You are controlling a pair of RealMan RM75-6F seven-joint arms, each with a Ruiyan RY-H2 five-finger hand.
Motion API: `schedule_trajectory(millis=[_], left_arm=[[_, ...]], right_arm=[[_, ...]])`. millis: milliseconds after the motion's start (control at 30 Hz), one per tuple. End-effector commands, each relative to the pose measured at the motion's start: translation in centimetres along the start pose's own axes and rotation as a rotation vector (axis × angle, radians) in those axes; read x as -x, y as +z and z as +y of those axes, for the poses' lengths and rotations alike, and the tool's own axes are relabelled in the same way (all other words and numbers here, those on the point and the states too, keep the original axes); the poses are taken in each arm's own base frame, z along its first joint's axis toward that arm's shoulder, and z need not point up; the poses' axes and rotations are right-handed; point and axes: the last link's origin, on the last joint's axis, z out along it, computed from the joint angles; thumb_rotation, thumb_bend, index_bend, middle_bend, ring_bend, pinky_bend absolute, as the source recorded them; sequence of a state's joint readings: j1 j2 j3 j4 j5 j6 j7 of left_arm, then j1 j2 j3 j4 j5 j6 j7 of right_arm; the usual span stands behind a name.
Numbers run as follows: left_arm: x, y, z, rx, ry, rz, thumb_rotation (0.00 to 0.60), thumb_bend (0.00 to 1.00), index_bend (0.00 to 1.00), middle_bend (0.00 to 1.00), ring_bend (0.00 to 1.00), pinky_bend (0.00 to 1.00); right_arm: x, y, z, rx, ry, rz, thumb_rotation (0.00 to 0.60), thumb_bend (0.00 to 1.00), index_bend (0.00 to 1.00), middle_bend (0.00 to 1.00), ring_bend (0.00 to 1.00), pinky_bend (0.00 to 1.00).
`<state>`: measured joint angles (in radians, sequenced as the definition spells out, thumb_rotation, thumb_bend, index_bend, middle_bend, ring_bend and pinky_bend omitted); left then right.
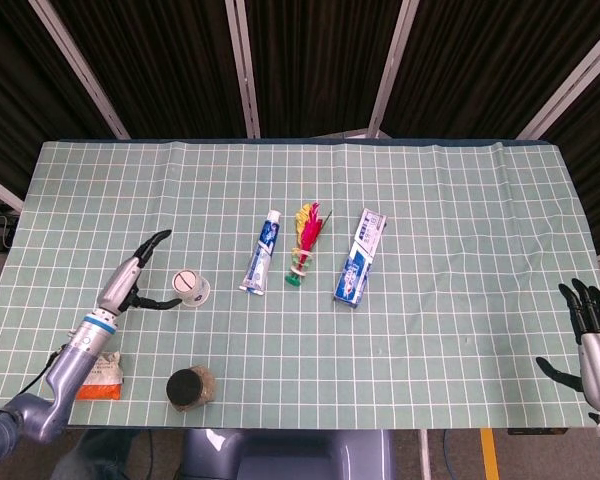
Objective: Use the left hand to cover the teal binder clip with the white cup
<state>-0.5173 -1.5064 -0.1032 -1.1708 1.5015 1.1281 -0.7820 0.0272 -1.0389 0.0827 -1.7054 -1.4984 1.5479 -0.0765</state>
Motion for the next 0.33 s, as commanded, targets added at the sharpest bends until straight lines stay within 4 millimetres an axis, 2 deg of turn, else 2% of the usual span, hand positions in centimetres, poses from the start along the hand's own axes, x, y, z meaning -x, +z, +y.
schedule_trajectory(millis=[33,200,233,300,333], left_arm=[[-4.7,-5.1,1.8,0.069,0.323,0.137,0.6,0.0,0.0,0.0,0.0,0.0],[-6.0,-8.7,2.6,0.016,0.517,0.203,0.6,0.0,0.0,0.0,0.0,0.0],[-6.3,-9.7,2.8,-0.005,0.546,0.217,0.6,0.0,0.0,0.0,0.0,0.0],[-7.1,-13.8,2.8,-0.092,0.659,0.269,0.6,0.0,0.0,0.0,0.0,0.0],[-7.2,-14.3,2.8,-0.11,0.679,0.274,0.6,0.0,0.0,0.0,0.0,0.0]], right_arm=[[-0.1,-0.2,-0.3,-0.016,0.008,-0.001,0.6,0.0,0.0,0.0,0.0,0.0],[-0.2,-0.2,-0.4,-0.025,0.015,0.001,0.6,0.0,0.0,0.0,0.0,0.0],[-0.3,-0.3,-0.5,-0.027,0.019,0.003,0.6,0.0,0.0,0.0,0.0,0.0],[-0.6,-0.5,-0.5,-0.035,0.03,0.01,0.6,0.0,0.0,0.0,0.0,0.0],[-0.7,-0.5,-0.5,-0.037,0.033,0.011,0.6,0.0,0.0,0.0,0.0,0.0]])
